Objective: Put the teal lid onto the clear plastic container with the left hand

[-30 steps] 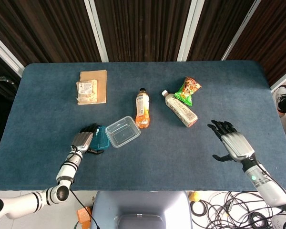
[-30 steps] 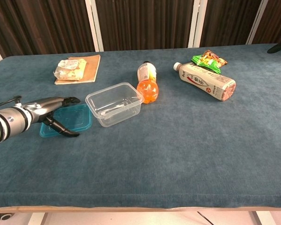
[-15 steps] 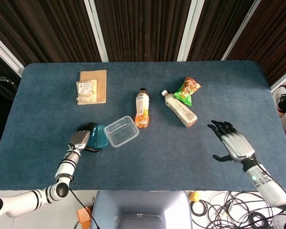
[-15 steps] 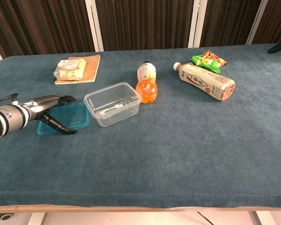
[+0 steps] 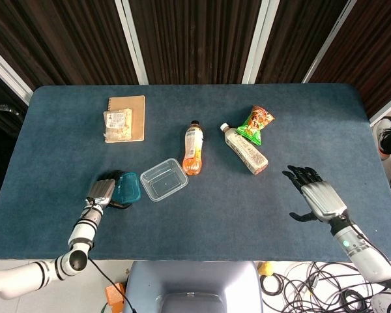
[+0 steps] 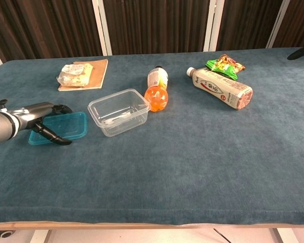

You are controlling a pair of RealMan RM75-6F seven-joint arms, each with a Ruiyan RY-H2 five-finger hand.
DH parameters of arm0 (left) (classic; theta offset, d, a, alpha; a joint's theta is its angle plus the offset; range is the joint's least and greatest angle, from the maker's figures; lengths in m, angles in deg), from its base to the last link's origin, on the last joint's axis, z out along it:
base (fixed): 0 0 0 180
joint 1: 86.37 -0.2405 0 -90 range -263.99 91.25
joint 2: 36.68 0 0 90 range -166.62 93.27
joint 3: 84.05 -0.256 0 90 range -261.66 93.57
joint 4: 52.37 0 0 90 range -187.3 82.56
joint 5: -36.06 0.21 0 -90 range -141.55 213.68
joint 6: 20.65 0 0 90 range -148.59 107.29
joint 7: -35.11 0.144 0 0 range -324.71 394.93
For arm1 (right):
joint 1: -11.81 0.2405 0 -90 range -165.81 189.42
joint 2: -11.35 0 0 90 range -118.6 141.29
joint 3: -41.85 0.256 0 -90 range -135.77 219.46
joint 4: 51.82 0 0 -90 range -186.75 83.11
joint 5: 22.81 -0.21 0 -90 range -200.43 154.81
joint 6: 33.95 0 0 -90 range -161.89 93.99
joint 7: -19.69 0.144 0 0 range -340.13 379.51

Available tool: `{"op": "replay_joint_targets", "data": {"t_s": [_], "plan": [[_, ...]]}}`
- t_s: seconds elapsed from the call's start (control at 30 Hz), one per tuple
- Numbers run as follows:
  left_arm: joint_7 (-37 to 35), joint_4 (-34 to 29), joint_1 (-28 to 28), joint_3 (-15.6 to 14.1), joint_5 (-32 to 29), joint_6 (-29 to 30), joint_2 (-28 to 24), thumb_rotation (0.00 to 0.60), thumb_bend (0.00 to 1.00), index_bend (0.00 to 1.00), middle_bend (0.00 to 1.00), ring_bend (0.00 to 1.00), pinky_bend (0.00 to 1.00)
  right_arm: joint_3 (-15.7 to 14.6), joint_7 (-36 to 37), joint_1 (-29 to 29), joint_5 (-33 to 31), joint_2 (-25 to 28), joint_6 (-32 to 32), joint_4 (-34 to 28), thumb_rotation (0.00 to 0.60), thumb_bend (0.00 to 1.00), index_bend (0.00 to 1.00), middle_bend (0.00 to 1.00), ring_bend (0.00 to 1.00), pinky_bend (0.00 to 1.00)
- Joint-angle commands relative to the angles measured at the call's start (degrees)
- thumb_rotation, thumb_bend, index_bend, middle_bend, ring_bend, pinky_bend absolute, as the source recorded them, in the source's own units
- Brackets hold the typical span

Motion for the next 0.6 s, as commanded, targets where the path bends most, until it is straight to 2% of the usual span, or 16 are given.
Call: {"op": "replay_joint_targets", "data": {"t_s": [0.03, 0.37, 0.6], "plan": [[-1.7, -3.1, -1.5, -0.4, 3.1, 2.1, -2.0, 0.600, 0.22, 0.25, 0.70, 0.93, 0.94, 0.1, 0.0, 0.0, 0.0, 0.0, -0.2, -0.2, 0.600, 0.13, 0.00, 0.00, 0.00, 0.00], [-7.1, -9.4, -4.0, 0.6, 9.5, 5.3, -6.0, 0.600, 0.23, 0.25, 0.69, 0.94, 0.94, -0.1, -1.3, 0.0, -0.2, 0.0, -0.3, -1.4, 0.600, 0.13, 0.00, 0.00, 0.00, 0.00], [-13.4, -12.0, -6.3, 2.8, 14.3, 9.0, -8.0, 0.600, 0.24, 0.26, 0.66, 0.93, 0.93, -0.1, -1.3, 0.0, -0.2, 0.1, -0.3, -1.6, 0.600, 0.13, 0.00, 0.00, 0.00, 0.00]]}}
